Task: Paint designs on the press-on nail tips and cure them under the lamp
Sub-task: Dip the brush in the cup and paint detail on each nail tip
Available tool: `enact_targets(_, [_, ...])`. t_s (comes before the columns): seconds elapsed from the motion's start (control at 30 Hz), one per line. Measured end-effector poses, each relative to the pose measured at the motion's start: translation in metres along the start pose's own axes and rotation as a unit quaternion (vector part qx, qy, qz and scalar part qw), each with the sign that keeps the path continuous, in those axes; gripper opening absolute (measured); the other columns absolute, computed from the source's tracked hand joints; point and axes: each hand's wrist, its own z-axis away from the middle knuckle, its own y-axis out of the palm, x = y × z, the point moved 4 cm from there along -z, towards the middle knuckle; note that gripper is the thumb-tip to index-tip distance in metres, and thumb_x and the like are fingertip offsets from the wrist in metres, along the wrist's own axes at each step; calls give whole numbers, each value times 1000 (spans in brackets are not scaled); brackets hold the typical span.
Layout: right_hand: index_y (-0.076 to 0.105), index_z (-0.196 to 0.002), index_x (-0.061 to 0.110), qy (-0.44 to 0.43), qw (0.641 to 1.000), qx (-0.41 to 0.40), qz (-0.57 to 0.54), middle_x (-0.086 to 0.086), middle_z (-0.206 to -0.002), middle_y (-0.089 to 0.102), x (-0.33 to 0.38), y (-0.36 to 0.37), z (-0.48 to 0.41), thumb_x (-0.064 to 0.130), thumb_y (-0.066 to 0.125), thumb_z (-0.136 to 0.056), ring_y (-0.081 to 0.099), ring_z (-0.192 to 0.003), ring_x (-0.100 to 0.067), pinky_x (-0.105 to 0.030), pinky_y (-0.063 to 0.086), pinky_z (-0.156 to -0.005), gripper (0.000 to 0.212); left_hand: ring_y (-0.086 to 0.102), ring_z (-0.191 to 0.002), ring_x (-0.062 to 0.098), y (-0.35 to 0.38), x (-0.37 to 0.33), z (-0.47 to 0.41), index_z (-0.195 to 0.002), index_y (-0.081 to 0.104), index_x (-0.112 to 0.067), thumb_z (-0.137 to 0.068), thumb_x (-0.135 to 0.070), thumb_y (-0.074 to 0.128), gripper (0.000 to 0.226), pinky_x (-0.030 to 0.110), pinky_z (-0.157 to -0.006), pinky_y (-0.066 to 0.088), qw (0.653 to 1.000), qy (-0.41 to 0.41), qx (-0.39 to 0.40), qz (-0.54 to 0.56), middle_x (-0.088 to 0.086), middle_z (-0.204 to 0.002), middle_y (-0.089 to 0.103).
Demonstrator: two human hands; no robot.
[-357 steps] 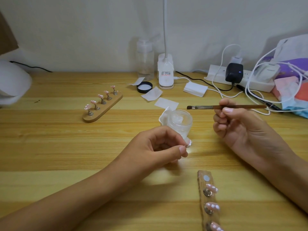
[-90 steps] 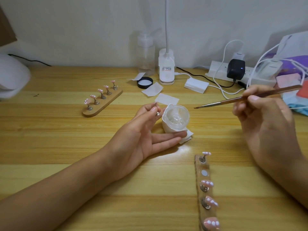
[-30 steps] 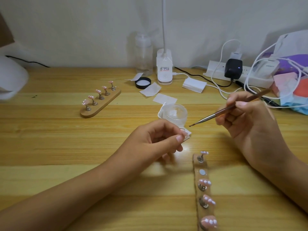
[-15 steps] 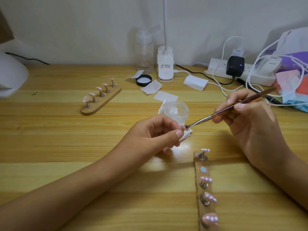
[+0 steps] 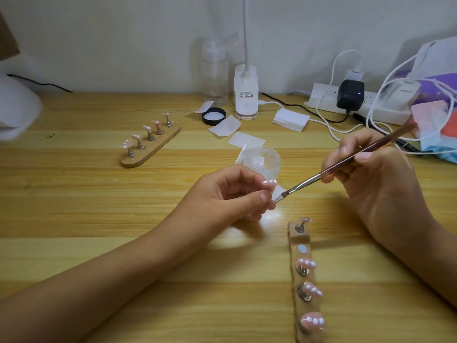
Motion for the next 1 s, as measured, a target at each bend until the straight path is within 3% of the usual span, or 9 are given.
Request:
enact_targets(0.27, [66,-83,21,-10,1000,7,-20,-1,-77,66,2,1,-1,18,45,-77,63,-77,-17,-25,53,-74,22,63,-62,11,2,-2,0,-72,69,-25,-76,-18,73,9,17,-60,50,1000,-3,0,22,6,-74,72])
enact_targets(0.53, [66,-84,20,-12,1000,22,-5,-1,-78,66,2,4,0,15,44,-79,63,-78,-18,-25,52,-76,23,63,-59,9,1,-2,0,-77,63,-15,-71,-19,70,10,17,-58,50,1000,-14,-9,9,5,-70,72])
enact_targets(1.0, [69,-85,29,-42,997,-32,62,4,-80,67,7,7,5,20,50,-82,66,-77,-16,-25,52,-75,21,61,-63,10,1,-3,-1,-74,65,-23,-79,-14,70,11,17,-60,49,1000,6,-4,-8,2,-72,69])
